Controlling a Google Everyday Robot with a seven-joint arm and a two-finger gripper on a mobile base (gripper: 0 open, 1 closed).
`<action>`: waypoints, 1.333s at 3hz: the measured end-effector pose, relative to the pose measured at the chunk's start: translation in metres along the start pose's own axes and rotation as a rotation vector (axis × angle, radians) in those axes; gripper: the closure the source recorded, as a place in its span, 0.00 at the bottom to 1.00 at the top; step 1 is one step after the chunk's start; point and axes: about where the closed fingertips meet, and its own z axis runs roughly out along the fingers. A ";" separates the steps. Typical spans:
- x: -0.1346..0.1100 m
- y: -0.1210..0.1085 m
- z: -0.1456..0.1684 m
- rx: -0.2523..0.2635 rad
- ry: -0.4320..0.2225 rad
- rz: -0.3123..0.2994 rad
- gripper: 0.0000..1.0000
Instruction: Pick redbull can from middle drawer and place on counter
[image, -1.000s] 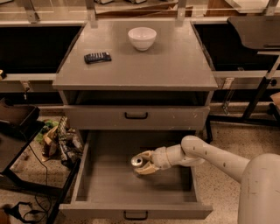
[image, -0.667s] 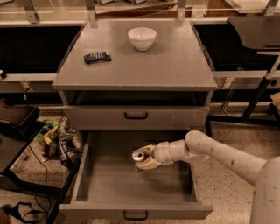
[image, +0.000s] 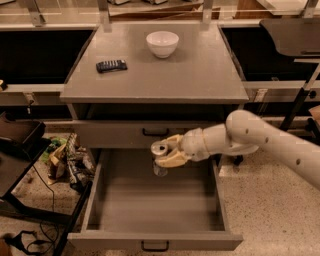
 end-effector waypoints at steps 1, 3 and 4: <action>-0.085 0.003 -0.045 -0.013 0.025 0.006 1.00; -0.211 -0.026 -0.141 0.194 0.074 0.039 1.00; -0.235 -0.060 -0.186 0.368 0.067 0.072 1.00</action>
Offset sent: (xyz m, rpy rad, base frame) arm 0.0055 -0.0332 0.3028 -0.1352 -0.0586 -0.1424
